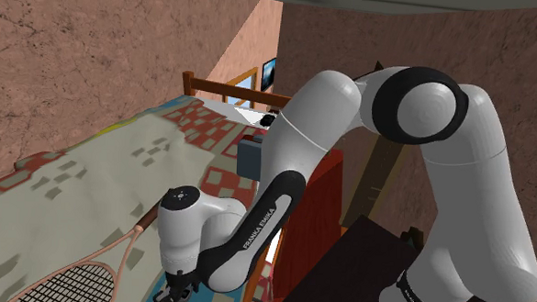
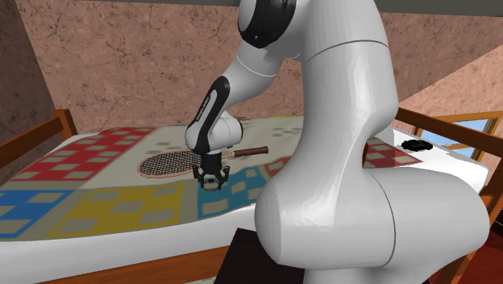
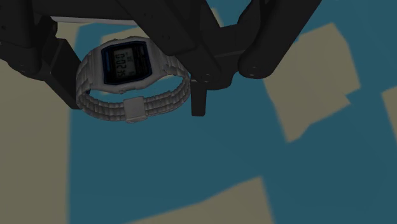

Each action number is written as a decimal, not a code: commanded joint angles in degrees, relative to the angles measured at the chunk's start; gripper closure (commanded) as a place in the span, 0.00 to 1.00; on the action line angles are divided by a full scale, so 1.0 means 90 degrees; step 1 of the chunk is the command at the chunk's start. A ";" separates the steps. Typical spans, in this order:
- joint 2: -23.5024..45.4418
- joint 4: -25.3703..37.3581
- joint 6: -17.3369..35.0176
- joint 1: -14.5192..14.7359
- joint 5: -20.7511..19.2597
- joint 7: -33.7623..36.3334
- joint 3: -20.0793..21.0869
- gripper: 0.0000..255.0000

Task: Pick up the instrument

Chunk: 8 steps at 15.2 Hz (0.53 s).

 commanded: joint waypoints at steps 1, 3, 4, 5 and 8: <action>0.0006 -0.0003 -0.0001 0.0000 0.0000 -0.0001 -0.0002 1.00; -0.0055 -0.0007 -0.0059 -0.0023 0.0034 -0.0016 0.0036 1.00; -0.0128 -0.0024 -0.0115 -0.0055 0.0072 -0.0039 0.0078 1.00; -0.0201 -0.0041 -0.0171 -0.0088 0.0112 -0.0062 0.0120 1.00; -0.0418 -0.0084 -0.0343 -0.0185 0.0234 -0.0134 0.0245 1.00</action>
